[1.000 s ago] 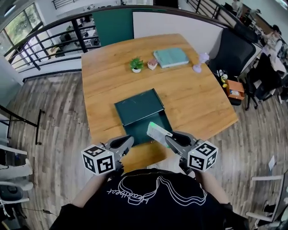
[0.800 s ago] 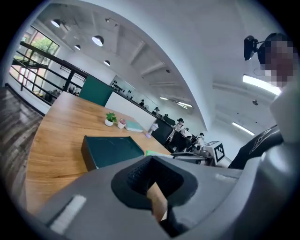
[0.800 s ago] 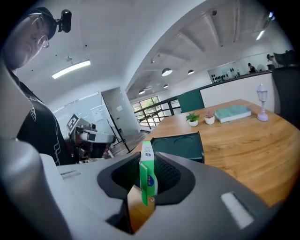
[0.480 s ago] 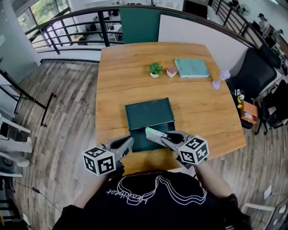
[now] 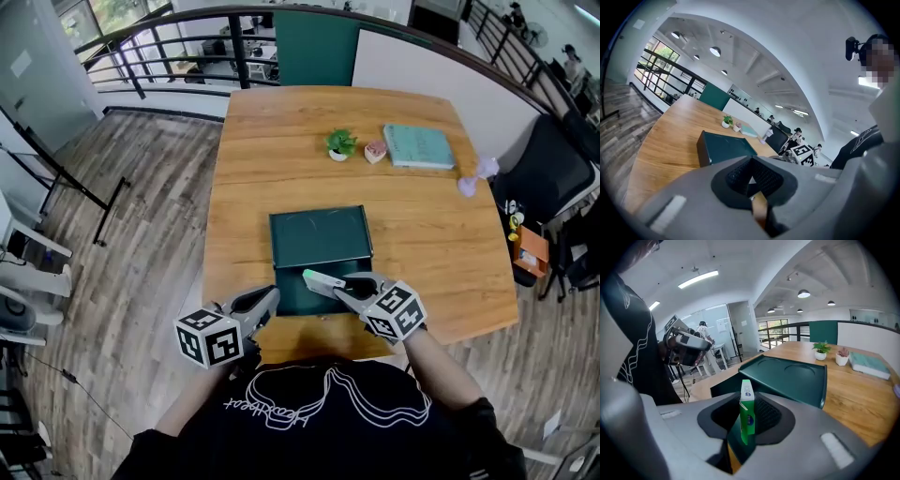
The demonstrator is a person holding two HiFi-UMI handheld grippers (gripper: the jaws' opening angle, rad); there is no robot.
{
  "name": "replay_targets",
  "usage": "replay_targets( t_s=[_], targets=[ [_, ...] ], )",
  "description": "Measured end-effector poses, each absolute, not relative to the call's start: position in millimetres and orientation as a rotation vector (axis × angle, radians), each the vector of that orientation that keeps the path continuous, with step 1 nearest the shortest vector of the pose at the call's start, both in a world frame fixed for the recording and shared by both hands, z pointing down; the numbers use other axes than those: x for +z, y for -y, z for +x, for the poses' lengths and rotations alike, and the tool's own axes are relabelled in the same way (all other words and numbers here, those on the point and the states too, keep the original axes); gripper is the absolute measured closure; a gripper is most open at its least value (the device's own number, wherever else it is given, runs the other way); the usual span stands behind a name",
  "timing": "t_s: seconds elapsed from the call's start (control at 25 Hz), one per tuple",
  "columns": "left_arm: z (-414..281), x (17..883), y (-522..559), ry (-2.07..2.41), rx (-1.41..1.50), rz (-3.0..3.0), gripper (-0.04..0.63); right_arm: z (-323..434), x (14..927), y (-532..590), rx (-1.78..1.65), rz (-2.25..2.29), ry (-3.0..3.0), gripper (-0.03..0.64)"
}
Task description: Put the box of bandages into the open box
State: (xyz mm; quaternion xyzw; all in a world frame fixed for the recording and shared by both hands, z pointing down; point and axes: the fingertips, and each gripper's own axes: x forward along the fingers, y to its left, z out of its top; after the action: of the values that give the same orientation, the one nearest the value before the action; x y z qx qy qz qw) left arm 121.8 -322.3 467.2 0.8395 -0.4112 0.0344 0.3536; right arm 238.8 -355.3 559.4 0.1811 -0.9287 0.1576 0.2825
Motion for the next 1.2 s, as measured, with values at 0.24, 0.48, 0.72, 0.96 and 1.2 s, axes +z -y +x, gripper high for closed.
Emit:
replay_targets(
  t_s=[0.24, 0.48, 0.72, 0.96, 1.2],
  targets=[
    [115, 472, 316, 1.097, 0.066, 2.141, 0.595, 239, 572, 348, 0.278, 0.401, 2.415, 0.499],
    [106, 479, 309, 1.110, 0.066, 2.119, 0.595, 239, 591, 346, 0.147, 0.376, 2.282, 0.499],
    [97, 477, 305, 1.099, 0.058, 2.120, 0.595, 235, 594, 341, 0.141, 0.361, 2.244, 0.495],
    [87, 466, 304, 1.075, 0.090, 2.138, 0.595, 242, 571, 343, 0.311, 0.476, 2.298, 0.426],
    [71, 452, 297, 1.058, 0.107, 2.157, 0.595, 230, 512, 338, 0.399, 0.618, 2.436, 0.430]
  ],
)
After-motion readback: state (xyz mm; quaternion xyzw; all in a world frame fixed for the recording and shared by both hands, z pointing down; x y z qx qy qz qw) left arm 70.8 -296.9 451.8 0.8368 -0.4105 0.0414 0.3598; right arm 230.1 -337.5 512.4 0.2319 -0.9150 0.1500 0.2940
